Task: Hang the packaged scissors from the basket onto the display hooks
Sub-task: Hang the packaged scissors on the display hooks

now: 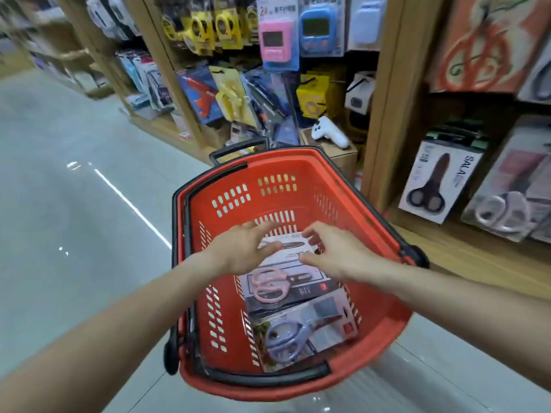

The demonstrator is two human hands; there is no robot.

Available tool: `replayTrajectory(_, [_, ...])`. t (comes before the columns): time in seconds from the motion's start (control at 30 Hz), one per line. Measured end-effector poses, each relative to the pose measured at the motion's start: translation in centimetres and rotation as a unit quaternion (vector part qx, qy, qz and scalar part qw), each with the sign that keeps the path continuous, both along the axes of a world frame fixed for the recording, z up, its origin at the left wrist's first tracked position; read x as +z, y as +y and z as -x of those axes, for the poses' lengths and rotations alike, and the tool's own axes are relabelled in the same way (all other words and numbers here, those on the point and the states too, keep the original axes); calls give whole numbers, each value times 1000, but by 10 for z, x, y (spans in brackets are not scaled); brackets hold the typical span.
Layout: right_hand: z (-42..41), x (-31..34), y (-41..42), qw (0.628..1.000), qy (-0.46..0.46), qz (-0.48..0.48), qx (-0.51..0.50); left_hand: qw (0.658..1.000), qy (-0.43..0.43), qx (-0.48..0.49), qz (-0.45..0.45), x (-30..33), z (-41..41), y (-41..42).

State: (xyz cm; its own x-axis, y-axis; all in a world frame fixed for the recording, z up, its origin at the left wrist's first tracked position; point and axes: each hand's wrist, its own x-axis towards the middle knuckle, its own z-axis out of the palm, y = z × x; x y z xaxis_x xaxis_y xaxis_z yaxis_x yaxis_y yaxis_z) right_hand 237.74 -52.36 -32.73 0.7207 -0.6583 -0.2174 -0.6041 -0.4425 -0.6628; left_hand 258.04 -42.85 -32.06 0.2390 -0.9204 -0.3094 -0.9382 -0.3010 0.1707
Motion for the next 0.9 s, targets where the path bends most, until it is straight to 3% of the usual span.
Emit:
replayTrajectory(0.3, [-60, -67, -11, 970, 224, -33, 84, 984, 27, 17, -176, -79, -21, -14])
replayTrajectory(0.57, [-72, -114, -15, 864, 407, 54, 291, 977, 40, -57, -200, -121, 22, -19])
replayTrajectory(0.9, [-64, -148, -2, 800, 463, 95, 370, 958, 26, -94, -270, -144, 21, -5])
